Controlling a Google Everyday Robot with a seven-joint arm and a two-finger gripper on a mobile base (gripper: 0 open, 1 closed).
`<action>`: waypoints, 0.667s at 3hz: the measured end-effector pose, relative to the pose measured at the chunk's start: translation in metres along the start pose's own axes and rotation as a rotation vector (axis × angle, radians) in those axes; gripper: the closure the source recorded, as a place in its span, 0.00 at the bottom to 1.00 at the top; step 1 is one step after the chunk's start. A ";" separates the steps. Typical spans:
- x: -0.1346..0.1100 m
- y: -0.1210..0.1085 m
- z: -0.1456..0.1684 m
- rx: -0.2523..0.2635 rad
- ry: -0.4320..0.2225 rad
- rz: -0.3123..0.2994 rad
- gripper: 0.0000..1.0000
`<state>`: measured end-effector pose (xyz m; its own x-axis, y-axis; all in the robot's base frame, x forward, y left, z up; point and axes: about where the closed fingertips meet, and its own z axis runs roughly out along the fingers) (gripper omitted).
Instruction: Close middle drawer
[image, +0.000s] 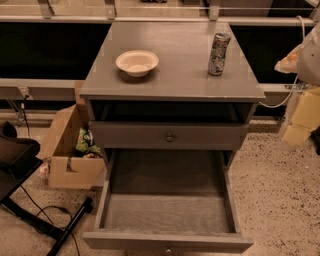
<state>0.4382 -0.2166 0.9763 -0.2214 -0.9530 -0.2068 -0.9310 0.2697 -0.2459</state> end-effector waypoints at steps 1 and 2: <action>0.000 0.000 0.000 0.000 0.000 0.000 0.00; 0.006 0.011 0.023 -0.008 -0.033 0.034 0.00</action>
Offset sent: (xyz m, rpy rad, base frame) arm -0.0150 -0.0002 -0.0895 0.1391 0.0292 -0.0704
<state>0.4332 -0.2163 0.9500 -0.2429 -0.9383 -0.2462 -0.9256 0.3001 -0.2306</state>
